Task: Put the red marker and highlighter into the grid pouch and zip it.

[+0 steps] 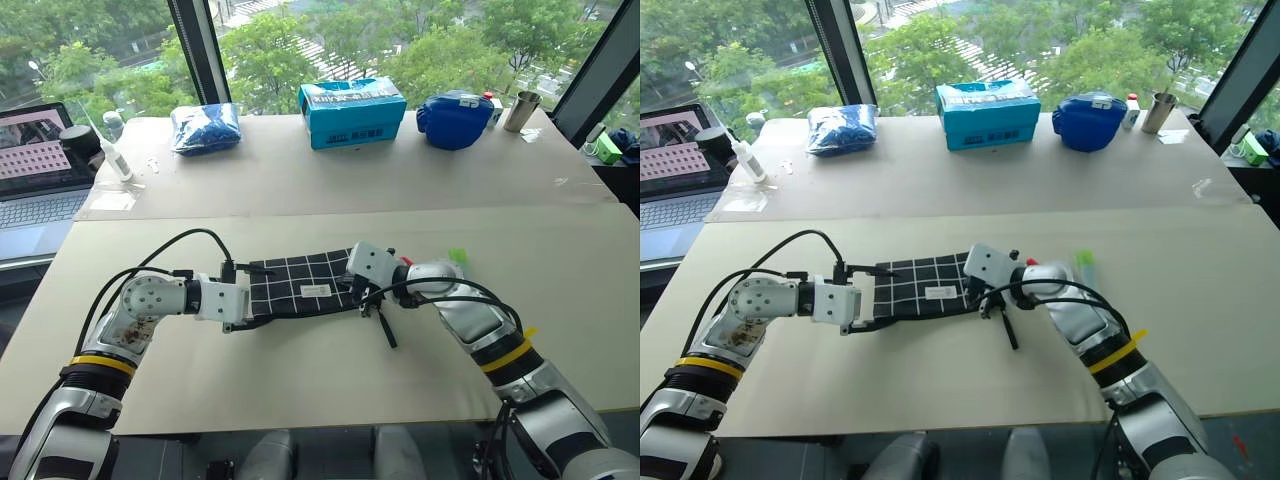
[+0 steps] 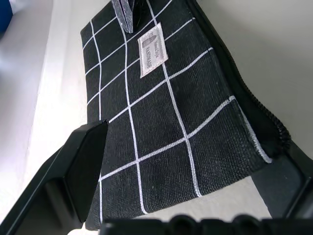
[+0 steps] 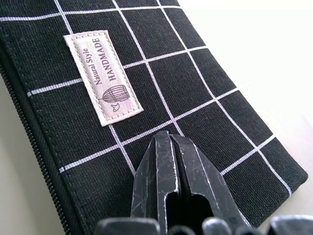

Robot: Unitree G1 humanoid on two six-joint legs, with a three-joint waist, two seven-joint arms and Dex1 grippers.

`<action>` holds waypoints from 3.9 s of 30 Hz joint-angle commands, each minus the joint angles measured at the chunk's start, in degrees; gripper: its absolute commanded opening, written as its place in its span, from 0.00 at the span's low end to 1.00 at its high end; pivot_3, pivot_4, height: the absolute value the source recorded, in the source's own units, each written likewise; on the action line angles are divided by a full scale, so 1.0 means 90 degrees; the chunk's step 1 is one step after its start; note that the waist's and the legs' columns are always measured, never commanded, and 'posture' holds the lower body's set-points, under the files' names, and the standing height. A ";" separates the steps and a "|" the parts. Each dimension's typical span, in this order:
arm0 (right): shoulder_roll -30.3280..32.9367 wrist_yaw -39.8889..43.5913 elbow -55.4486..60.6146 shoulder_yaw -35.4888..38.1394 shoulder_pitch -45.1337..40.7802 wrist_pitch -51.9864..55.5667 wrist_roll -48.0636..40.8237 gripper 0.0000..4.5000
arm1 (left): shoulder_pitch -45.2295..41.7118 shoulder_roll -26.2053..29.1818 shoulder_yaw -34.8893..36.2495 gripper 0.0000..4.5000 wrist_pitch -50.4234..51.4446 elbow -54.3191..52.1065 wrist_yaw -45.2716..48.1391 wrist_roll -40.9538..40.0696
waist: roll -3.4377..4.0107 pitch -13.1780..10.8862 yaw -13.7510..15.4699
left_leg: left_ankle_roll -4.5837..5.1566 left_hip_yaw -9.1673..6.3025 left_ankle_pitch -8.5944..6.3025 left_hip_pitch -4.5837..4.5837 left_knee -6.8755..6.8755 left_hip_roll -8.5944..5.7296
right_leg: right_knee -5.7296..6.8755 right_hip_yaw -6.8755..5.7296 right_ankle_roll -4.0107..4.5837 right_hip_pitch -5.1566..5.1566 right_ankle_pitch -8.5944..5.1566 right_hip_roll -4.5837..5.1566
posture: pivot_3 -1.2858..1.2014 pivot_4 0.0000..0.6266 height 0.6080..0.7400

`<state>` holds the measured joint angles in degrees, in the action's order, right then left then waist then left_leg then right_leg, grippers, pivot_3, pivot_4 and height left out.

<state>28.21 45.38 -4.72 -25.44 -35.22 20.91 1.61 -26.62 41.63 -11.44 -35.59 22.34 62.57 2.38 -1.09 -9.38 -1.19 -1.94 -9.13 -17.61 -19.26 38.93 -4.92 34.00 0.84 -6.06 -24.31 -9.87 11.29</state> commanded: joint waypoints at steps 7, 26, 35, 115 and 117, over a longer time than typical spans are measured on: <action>-0.0010 -0.0002 -0.0016 0.0067 0.0221 0.0175 0.0243 0.00 | -0.0241 -0.0175 -0.0005 0.59 -0.0119 -0.0039 0.0229 -0.0397 | 0.0000 0.0000 -0.0014 | -0.0001 0.0000 0.0001 -0.0002 0.0000 0.0000 | 0.0000 0.0000 0.0000 -0.0002 0.0000 0.0000 | 0.52 0.24 1.00; -0.0628 -0.0466 0.0033 0.1827 -0.0163 0.0937 -0.0844 0.48 | 0.0244 0.0042 0.0101 0.00 0.1539 -0.0946 0.0428 -0.0709 | 0.0001 -0.0001 -0.0087 | -0.0004 -0.0003 0.0002 -0.0014 -0.0001 -0.0001 | 0.0000 0.0001 0.0001 -0.0019 0.0001 0.0000 | 0.52 0.24 1.00; 0.0172 -0.0237 0.0766 0.4034 -0.0593 0.2781 -0.2794 0.71 | 0.0677 -0.0083 0.0729 0.00 0.2687 -0.1324 -0.0376 -0.1193 | 0.0003 -0.0003 -0.0136 | -0.0003 -0.0006 0.0002 -0.0067 -0.0003 0.0000 | 0.0007 0.0002 0.0003 -0.0080 0.0002 0.0000 | 0.52 0.24 1.00; -0.2306 -0.0947 0.0476 0.1054 -0.1205 0.2432 -0.1754 0.02 | 0.0807 -0.1402 0.1388 0.00 0.4642 -0.2319 -0.1349 -0.2145 | 0.0003 -0.0001 -0.0211 | -0.0020 -0.0002 0.0011 -0.0091 0.0012 0.0000 | 0.0007 0.0007 0.0014 -0.0103 0.0019 0.0001 | 0.52 0.24 1.00; -0.2333 -0.0871 0.0372 0.1126 -0.1326 0.2415 -0.1791 0.02 | 0.0799 -0.1396 0.1391 0.00 0.4638 -0.2304 -0.1321 -0.2141 | 0.0003 -0.0001 -0.0206 | -0.0020 -0.0006 0.0011 -0.0091 0.0011 0.0000 | 0.0008 0.0005 0.0014 -0.0102 0.0020 0.0001 | 0.52 0.24 1.00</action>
<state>8.65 35.37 -2.61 -16.29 -44.85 43.15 -12.09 -18.88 29.04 1.43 6.26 2.25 50.19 -16.25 -1.06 -9.38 -3.04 -2.12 -9.19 -17.51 -20.08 39.03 -4.93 34.07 0.87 -5.94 -25.21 -9.70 11.29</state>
